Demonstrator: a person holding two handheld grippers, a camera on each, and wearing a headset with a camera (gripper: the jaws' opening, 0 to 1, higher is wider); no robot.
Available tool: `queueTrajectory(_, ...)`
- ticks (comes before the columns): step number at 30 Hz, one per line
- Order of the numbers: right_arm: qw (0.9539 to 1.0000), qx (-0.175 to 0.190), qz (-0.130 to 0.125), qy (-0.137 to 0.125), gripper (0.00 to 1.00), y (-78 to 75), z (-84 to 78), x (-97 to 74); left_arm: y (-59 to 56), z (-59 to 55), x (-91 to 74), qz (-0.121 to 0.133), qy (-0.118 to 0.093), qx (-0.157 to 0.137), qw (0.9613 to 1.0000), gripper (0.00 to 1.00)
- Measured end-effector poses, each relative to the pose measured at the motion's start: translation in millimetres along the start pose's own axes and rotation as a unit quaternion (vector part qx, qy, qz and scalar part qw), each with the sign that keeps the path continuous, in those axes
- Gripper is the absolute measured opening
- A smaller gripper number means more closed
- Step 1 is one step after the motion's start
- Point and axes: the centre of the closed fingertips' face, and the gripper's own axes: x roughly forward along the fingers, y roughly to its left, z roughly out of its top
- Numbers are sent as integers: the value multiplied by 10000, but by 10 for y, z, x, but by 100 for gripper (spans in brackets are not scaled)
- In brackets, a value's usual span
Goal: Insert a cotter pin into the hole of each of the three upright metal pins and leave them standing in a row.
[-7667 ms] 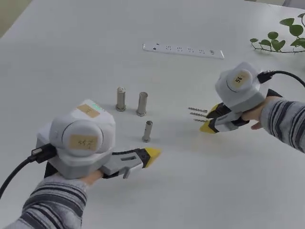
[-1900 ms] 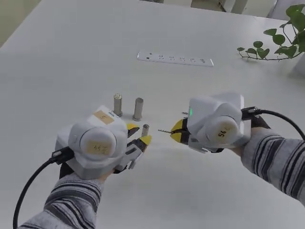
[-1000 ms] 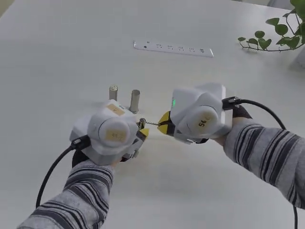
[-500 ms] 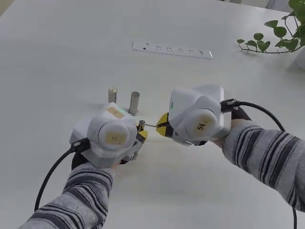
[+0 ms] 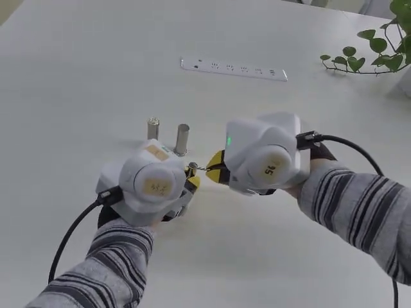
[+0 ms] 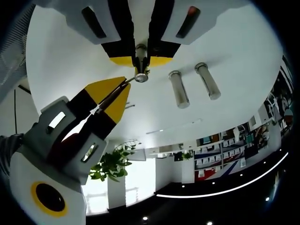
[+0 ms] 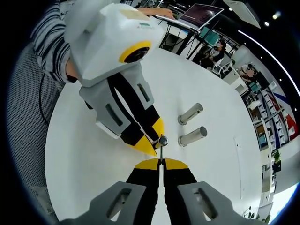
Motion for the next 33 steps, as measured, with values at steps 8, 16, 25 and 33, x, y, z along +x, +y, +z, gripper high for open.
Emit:
queueTrajectory(8,10000,-30,5,-19,0,-2,38,33,2,-15,12,12,1,-69,10000,5)
queueTrajectory(16,10000,-84,-5,-48,0,-7,86,61,2,-47,18,28,47,-193,9998,6)
queueTrajectory(25,9998,-169,-42,-57,0,-22,116,68,-2,-58,22,23,61,-205,9998,5)
queueTrajectory(33,9999,-138,-34,-69,4,-18,111,-19,-6,-65,20,22,84,-175,9998,5)
